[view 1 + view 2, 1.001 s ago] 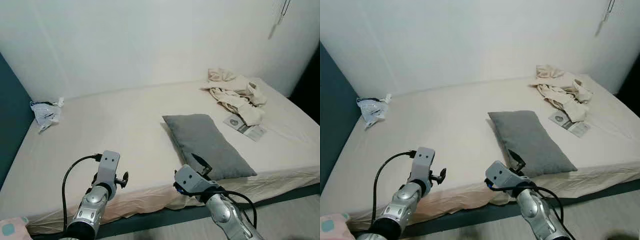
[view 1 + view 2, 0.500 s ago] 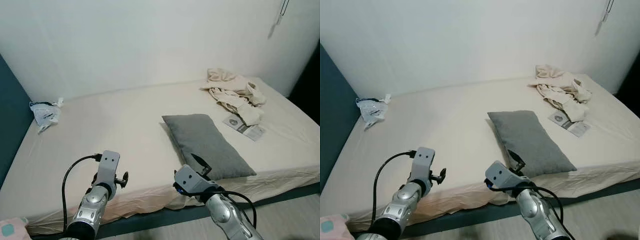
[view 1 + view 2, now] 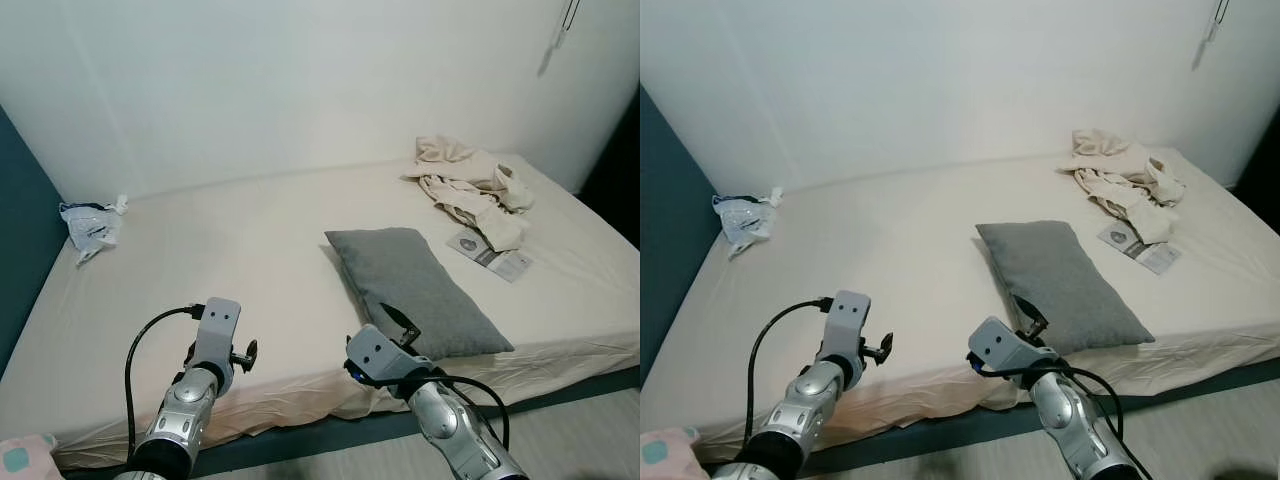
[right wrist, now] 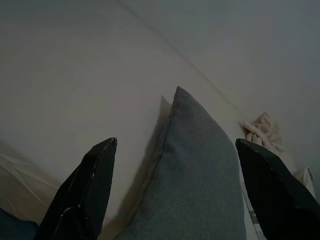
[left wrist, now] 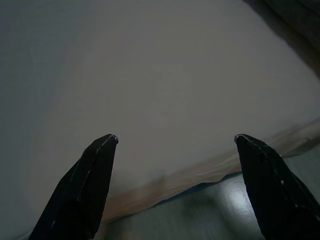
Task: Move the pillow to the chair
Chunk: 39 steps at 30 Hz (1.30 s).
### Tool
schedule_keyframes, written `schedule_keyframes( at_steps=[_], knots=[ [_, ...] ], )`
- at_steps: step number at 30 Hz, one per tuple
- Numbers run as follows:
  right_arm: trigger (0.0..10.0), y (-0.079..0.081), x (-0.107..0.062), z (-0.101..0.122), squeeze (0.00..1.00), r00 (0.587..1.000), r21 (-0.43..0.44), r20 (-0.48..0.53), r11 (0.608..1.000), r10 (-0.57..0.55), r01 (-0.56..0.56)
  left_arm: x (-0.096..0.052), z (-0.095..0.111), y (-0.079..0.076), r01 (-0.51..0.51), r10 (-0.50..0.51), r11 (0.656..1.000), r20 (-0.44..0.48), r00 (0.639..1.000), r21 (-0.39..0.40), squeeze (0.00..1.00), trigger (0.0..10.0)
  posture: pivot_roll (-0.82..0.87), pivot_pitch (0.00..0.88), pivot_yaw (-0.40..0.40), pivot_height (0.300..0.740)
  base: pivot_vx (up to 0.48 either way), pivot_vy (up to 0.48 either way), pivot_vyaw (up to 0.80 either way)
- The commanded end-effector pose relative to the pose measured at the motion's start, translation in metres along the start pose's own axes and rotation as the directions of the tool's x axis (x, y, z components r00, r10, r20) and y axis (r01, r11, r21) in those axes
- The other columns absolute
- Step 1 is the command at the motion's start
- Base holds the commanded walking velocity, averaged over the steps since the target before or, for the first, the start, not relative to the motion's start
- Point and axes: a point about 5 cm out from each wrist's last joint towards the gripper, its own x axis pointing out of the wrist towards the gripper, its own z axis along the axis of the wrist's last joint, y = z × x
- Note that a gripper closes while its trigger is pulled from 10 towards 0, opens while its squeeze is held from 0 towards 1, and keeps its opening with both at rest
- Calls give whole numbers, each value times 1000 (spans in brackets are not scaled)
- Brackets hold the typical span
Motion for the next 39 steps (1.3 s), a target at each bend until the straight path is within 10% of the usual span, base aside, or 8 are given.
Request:
schedule_keyframes(
  at_steps=[1, 39],
  knots=[
    [10000, 3, 0, 0, 0, 1000, 11, 5, 1000, 6, -6, -1, -3, 4, -20, 20, 1000, -15, 1000, -17, 0, 10000, -76, 67, 42, 740, 0, 0, 0],
    [10000, 3, -5, -3, 0, 1000, 6, 1, 1000, 9, -9, -3, -6, 4, -23, 23, 1000, -15, 1000, -15, 0, 10000, -72, 60, 32, 740, 0, 0, 0]
  ],
)
